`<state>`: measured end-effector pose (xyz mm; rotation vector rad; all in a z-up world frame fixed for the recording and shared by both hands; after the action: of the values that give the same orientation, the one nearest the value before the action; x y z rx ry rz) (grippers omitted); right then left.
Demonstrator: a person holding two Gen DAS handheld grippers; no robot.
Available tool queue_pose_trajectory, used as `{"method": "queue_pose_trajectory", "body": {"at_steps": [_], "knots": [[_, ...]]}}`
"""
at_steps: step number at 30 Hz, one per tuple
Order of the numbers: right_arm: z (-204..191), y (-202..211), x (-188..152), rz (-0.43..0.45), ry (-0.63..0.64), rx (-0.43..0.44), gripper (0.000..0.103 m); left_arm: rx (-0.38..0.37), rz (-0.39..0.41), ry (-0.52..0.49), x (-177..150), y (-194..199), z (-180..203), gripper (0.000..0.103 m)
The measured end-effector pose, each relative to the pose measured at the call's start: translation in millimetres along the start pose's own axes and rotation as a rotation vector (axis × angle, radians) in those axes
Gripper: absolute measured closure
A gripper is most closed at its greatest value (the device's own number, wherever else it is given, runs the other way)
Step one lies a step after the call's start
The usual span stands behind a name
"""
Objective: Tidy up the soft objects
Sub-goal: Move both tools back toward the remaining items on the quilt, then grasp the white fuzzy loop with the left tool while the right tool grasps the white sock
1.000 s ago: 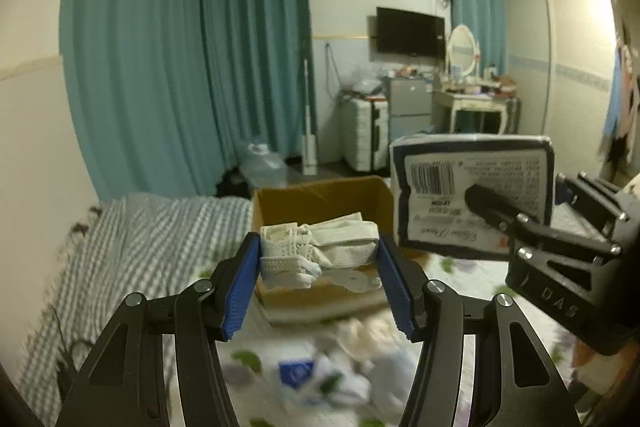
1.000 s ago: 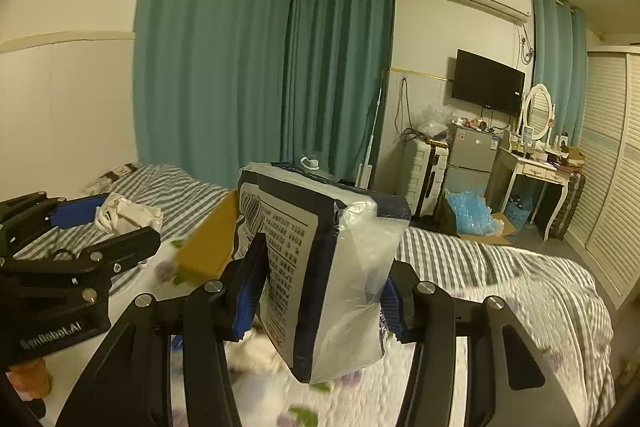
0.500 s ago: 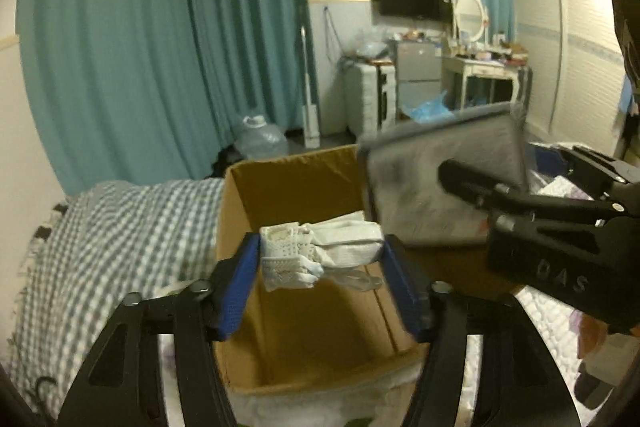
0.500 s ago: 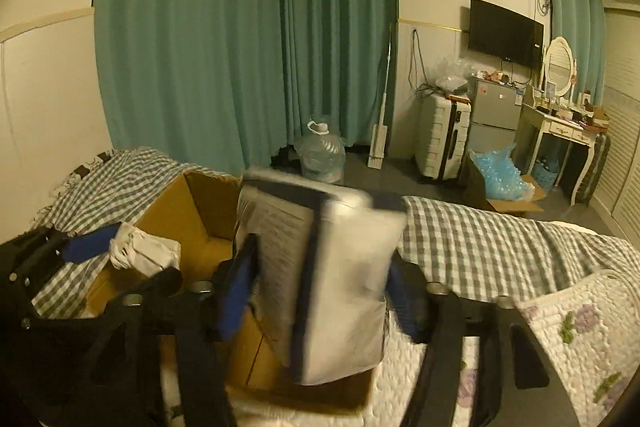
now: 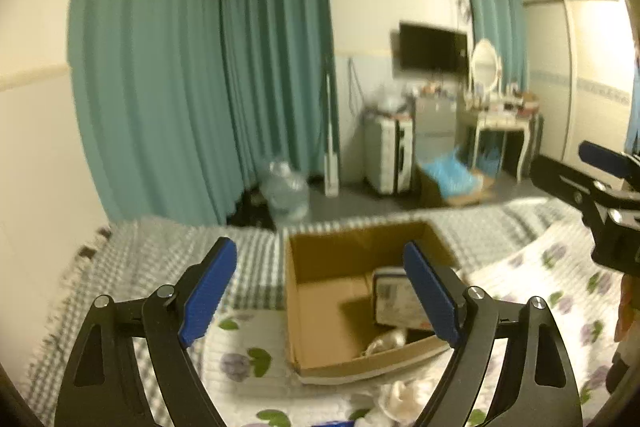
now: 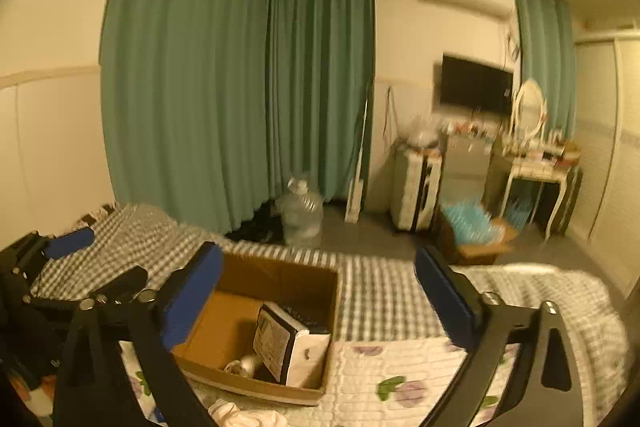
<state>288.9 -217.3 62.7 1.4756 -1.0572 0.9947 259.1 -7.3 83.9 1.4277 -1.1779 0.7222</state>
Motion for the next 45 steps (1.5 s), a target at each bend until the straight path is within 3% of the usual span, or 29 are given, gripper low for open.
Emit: {"method": "queue_pose_trajectory", "body": {"at_steps": [6,10,14,17,23,26,34,37,38,39,42,45], "knots": [[-14,93,27,0.101,0.047,0.010,0.001,0.017,0.101,0.007,16,72,-11,0.008],[-22,125,23,0.065,0.069,0.009,0.001,-0.009,0.091,0.011,5,92,-10,0.008],[-29,140,-4,0.018,0.107,0.015,0.001,-0.006,0.043,-0.003,-25,94,-1,0.008],[-37,137,-39,-0.050,0.135,0.032,0.001,-0.030,-0.026,-0.027,-52,77,8,0.008],[-42,92,-124,-0.201,0.207,0.022,0.001,-0.018,-0.148,-0.059,-112,32,16,0.008],[-37,65,-159,-0.288,0.184,0.043,0.001,-0.022,-0.206,-0.089,-144,23,26,0.008],[-18,14,-240,-0.517,0.083,0.099,0.003,-0.066,-0.320,-0.071,-187,-6,28,0.008],[-18,3,-262,-0.577,0.079,0.114,0.012,-0.086,-0.347,-0.075,-195,-16,33,0.008],[-17,-2,-269,-0.606,0.073,0.124,0.023,-0.099,-0.355,-0.073,-197,-18,35,0.008],[-18,-4,-274,-0.620,0.072,0.130,0.041,-0.118,-0.364,-0.068,-200,-20,37,0.008],[-18,-11,-282,-0.662,0.060,0.163,0.055,-0.145,-0.382,-0.062,-206,-25,43,0.008],[-13,-7,-272,-0.634,0.046,0.159,0.056,-0.175,-0.388,-0.066,-209,-26,51,0.008]]}}
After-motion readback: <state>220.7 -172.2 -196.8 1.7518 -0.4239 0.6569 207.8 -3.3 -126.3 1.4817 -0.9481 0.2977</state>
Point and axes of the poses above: each gripper's, at about its wrist camera, not at the fingertips, and y roughly against the way its jaws point, z to its right, x to its top, the point moved 4 cm from there along -y, roughly the way its jaws point, and after that the axes turned 11 degrees about -y, right-handed, at the moved point
